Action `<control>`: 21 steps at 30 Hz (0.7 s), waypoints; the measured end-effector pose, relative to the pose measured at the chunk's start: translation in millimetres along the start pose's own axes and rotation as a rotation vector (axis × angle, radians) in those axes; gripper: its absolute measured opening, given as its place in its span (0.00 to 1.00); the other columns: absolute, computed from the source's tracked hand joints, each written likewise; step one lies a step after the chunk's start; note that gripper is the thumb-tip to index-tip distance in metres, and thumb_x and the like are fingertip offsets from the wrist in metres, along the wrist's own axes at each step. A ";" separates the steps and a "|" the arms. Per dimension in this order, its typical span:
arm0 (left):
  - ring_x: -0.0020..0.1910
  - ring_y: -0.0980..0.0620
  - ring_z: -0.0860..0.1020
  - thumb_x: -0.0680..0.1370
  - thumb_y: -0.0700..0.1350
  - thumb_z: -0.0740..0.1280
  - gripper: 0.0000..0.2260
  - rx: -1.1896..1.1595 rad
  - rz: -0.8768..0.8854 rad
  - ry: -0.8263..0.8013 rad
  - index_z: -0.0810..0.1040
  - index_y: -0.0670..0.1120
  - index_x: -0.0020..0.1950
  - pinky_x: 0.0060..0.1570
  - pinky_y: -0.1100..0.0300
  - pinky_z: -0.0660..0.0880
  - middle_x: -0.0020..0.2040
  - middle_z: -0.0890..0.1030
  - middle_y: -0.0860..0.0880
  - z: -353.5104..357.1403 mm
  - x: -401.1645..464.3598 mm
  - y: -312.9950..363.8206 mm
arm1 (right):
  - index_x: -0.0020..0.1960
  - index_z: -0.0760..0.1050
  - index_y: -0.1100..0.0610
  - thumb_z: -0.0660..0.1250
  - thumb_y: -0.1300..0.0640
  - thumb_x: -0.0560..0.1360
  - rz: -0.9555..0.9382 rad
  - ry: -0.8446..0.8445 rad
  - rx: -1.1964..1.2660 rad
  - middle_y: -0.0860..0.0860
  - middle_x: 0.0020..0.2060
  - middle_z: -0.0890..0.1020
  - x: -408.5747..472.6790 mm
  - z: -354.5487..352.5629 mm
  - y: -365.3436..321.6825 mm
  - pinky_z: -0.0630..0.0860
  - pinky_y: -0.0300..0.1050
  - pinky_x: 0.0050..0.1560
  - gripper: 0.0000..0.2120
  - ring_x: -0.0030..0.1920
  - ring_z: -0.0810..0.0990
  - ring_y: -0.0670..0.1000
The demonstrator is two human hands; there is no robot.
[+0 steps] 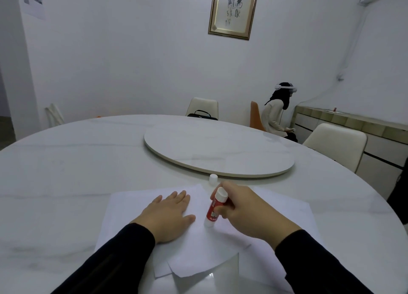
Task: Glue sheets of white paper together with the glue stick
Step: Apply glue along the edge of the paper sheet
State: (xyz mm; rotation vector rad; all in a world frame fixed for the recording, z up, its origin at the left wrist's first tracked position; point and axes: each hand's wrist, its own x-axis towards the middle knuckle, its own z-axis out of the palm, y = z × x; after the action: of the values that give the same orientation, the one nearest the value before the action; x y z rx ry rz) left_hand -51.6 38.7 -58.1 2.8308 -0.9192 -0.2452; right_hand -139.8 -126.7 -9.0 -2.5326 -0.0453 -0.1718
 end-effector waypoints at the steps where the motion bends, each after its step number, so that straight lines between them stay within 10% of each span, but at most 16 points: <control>1: 0.77 0.57 0.43 0.80 0.56 0.48 0.28 -0.002 0.000 0.003 0.44 0.50 0.78 0.76 0.54 0.41 0.79 0.43 0.54 0.1 -0.2 0.0 | 0.48 0.71 0.48 0.64 0.60 0.76 0.014 -0.009 0.005 0.41 0.40 0.76 -4.7 -3.4 1.0 0.70 0.36 0.41 0.07 0.40 0.76 0.44; 11: 0.77 0.59 0.44 0.80 0.55 0.50 0.27 -0.032 0.060 0.047 0.47 0.52 0.78 0.76 0.57 0.41 0.78 0.45 0.57 -2.6 -13.8 6.0 | 0.45 0.72 0.63 0.66 0.73 0.69 0.073 0.425 1.594 0.59 0.45 0.80 -1.5 -50.0 22.1 0.83 0.46 0.48 0.09 0.42 0.86 0.57; 16: 0.76 0.60 0.44 0.80 0.56 0.51 0.27 -0.038 0.086 0.027 0.46 0.53 0.78 0.75 0.58 0.41 0.78 0.45 0.58 -0.1 -14.5 7.7 | 0.62 0.73 0.59 0.66 0.69 0.74 0.215 0.471 1.219 0.54 0.50 0.83 34.6 -42.6 43.0 0.75 0.42 0.48 0.18 0.48 0.81 0.50; 21: 0.76 0.61 0.43 0.80 0.56 0.51 0.27 -0.043 0.099 0.037 0.45 0.53 0.77 0.75 0.59 0.40 0.78 0.44 0.59 0.6 -13.2 8.8 | 0.52 0.76 0.54 0.72 0.67 0.70 0.270 0.530 0.591 0.50 0.49 0.81 68.9 -13.7 63.3 0.72 0.42 0.50 0.14 0.50 0.80 0.52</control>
State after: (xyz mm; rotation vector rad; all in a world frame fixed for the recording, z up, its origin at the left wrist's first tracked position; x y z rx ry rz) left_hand -67.2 39.5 -55.5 2.7320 -1.0301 -0.1966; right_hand -68.5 -187.0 -24.3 -1.8186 0.3945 -0.6139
